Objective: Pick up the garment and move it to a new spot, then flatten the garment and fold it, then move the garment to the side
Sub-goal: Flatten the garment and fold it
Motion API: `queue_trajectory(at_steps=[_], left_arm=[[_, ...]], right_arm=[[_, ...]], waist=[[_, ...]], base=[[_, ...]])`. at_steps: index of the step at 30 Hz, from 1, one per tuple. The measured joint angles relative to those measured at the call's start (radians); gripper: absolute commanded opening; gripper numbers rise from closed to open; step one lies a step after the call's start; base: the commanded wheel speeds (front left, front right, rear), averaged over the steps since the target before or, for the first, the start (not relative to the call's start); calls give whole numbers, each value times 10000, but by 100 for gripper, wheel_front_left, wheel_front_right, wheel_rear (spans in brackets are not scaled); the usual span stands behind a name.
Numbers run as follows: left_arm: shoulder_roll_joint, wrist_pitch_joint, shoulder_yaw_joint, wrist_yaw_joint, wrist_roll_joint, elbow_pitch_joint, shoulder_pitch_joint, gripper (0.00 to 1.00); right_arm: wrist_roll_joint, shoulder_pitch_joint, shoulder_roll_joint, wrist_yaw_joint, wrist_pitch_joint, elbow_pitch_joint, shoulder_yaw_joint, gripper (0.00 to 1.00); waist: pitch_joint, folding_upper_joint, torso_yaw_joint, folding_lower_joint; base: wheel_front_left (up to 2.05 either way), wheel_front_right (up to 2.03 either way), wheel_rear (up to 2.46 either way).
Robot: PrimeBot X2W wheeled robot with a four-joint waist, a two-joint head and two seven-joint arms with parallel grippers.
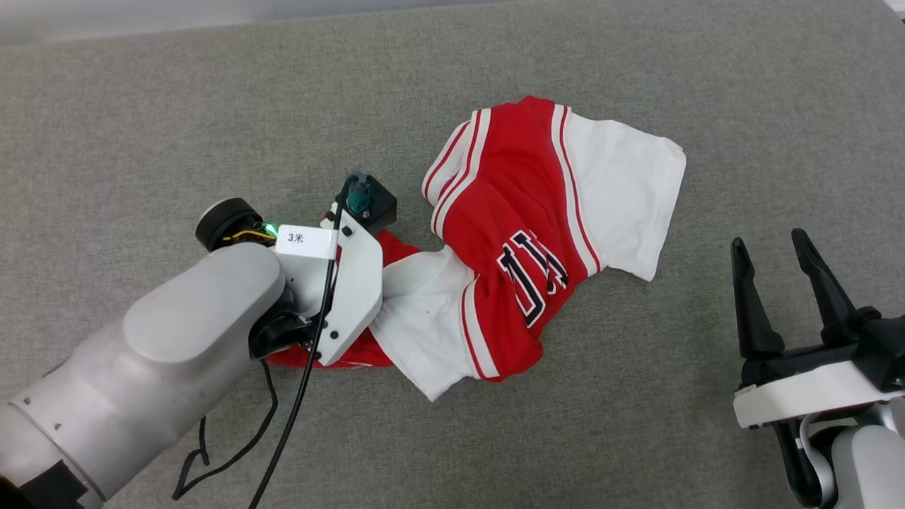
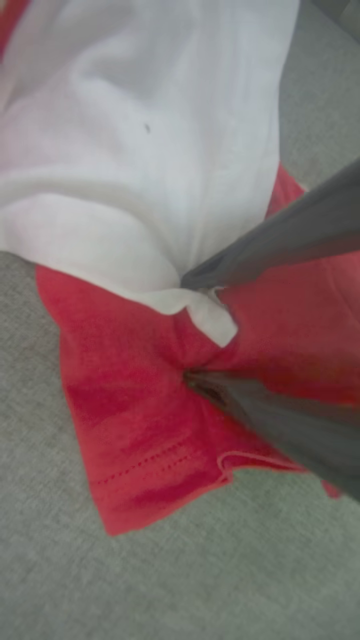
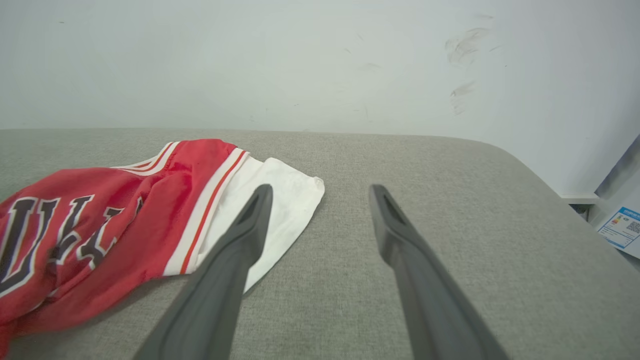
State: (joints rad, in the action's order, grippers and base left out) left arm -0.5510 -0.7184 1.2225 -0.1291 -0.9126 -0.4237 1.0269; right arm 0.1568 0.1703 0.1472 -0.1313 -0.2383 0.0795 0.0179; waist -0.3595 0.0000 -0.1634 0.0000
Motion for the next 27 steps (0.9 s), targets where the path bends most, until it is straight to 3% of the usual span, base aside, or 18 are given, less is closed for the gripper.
queue_trajectory(at_steps=[7,10,17,27], left_arm=[[-84,1097,320,-48,-134,-359,480,0],[-435,2105,46,-17,182,-966,1598,0],[-660,3580,-211,136,1187,-1657,2692,0],[-869,5193,-125,353,1262,-2011,1423,0]], right_arm=[[-58,95,-42,0,-79,146,4,100],[-59,85,-69,0,-115,247,17,100],[-58,-75,-88,0,-163,318,79,100],[-88,-416,-127,0,-178,328,230,100]], waist=[[128,0,87,1],[410,0,121,1],[719,0,153,1],[1234,0,452,1]], base=[[0,0,0],[0,0,0],[0,0,0],[0,0,0]])
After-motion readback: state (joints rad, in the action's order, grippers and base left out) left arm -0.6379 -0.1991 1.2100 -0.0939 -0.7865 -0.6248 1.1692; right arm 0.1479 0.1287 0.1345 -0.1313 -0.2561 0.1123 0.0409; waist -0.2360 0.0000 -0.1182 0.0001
